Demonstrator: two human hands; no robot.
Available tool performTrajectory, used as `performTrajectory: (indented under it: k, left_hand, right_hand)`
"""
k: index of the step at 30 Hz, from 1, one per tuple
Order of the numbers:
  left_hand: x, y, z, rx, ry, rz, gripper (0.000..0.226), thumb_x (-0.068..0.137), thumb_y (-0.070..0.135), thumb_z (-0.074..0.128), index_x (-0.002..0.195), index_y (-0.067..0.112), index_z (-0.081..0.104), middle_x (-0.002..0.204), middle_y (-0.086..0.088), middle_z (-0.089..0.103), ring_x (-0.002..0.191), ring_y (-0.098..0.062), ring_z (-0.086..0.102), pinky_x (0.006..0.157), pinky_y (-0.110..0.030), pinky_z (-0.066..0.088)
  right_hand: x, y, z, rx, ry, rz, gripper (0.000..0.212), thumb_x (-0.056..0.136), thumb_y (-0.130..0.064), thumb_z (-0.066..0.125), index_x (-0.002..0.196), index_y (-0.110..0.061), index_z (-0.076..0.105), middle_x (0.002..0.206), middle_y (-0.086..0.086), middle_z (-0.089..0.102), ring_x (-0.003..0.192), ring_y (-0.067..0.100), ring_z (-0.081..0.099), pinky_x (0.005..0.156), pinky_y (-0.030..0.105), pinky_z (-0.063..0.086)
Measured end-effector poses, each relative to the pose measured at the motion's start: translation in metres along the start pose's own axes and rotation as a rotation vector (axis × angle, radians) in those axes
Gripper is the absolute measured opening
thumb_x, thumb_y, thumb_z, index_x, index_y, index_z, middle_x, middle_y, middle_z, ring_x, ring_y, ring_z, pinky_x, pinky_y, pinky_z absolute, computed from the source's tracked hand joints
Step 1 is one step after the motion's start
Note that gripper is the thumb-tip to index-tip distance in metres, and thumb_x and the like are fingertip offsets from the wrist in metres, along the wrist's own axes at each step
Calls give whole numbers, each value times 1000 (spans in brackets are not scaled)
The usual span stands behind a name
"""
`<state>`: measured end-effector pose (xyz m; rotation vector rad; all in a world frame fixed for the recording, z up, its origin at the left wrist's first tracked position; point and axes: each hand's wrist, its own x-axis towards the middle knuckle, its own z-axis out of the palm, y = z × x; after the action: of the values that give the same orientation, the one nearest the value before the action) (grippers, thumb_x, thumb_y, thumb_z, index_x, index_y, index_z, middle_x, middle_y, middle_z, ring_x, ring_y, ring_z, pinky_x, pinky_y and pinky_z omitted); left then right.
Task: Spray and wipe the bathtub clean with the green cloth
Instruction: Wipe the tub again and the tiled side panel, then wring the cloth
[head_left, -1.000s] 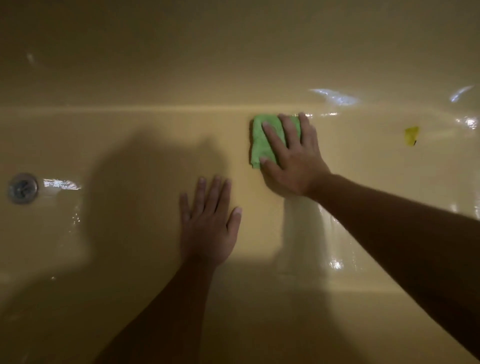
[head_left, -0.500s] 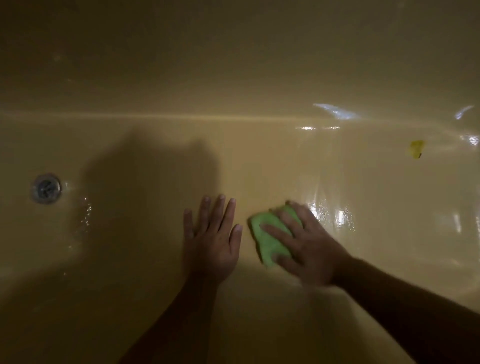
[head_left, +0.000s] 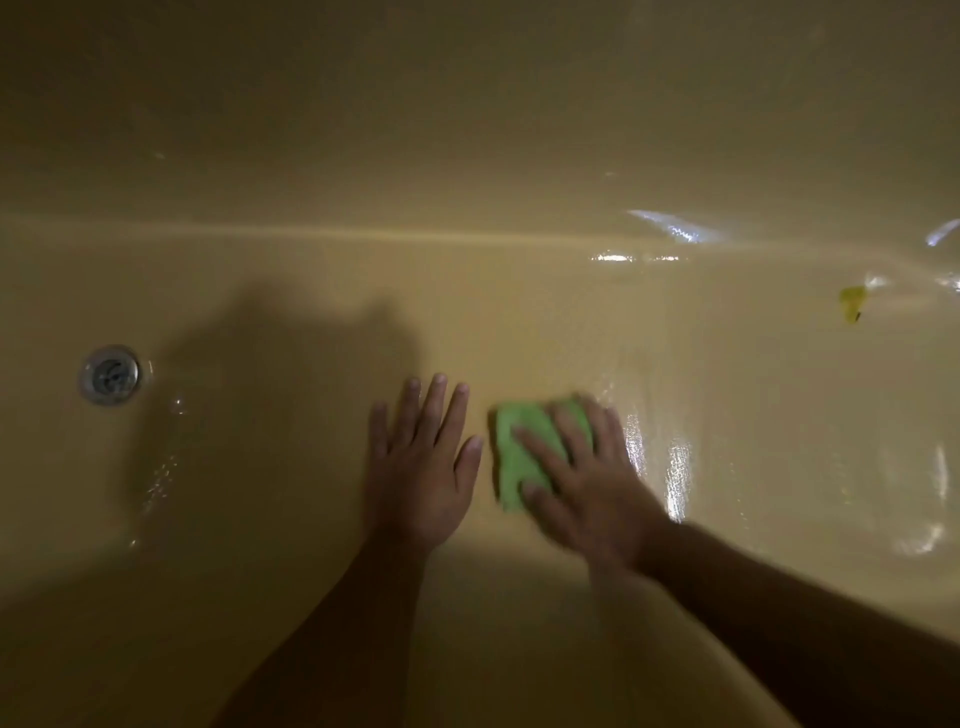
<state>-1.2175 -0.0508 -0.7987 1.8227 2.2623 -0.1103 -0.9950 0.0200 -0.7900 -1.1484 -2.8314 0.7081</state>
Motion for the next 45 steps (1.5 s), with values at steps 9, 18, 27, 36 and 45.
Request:
performTrajectory:
  k: [9,18,27,36,45]
  left_hand:
    - [-5,-4,-4,0,-58,-15,62,109,53,14,167,31,7,174,2,8,161,-27,1,125,-63,6]
    - [54,-39,-8,-2,26,38,63,108,56,17,167,34,8,174,5,10,161,-26,2,124,-63,5]
    - [48,-28,-6,8,5,-4,63,109,50,18,167,25,14,174,-4,14,161,-31,6,125,-63,6]
    - [11,49,2,-76,-56,-4,61,109,50,7,166,30,-2,174,-1,-3,160,-30,-12,124,-65,-1]
    - [23,79,0,-32,-71,-57,63,107,52,19,166,31,16,174,-13,8,159,-41,0,121,-70,7]
  right_hand:
    - [0,-4,-10,-6,-164,-41,60,105,-61,31,161,-39,27,167,5,28,157,40,8,123,67,13]
    - [172,44,-50,-157,14,140,74,97,-64,23,163,-31,27,168,18,21,153,54,5,121,67,1]
    - [3,-45,9,24,26,156,62,105,-52,37,163,-30,29,166,15,27,155,48,9,122,69,13]
    - [-15,45,-20,-32,-13,179,62,104,-54,38,159,-26,39,162,17,36,151,50,22,121,69,19]
    - [-56,45,-15,-49,-121,284,66,106,-59,20,166,-32,14,171,15,14,157,48,-1,123,69,-1]
